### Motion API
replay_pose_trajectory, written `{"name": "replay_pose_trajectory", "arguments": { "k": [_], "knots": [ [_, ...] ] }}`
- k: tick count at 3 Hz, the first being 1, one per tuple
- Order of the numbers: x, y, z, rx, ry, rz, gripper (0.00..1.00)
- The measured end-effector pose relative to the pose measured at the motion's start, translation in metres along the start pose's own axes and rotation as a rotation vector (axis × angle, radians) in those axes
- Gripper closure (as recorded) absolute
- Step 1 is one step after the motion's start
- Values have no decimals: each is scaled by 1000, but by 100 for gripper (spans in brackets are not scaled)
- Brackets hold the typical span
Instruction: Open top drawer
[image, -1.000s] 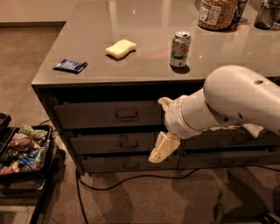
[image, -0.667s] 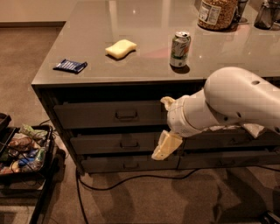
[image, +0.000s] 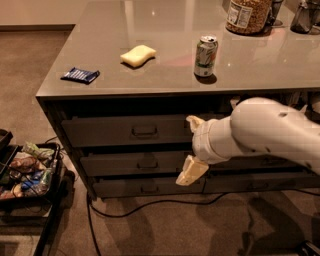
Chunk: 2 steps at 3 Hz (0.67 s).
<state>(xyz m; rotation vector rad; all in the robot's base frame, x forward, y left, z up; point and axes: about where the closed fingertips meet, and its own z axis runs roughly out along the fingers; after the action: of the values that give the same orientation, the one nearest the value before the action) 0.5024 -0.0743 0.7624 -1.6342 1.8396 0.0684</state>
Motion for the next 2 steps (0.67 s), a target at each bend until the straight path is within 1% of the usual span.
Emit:
{"name": "replay_pose_trajectory", "arguments": {
  "k": [1, 2],
  "knots": [
    [-2, -16, 2, 70, -13, 0, 0],
    [-2, -15, 2, 70, -13, 0, 0]
  ]
}}
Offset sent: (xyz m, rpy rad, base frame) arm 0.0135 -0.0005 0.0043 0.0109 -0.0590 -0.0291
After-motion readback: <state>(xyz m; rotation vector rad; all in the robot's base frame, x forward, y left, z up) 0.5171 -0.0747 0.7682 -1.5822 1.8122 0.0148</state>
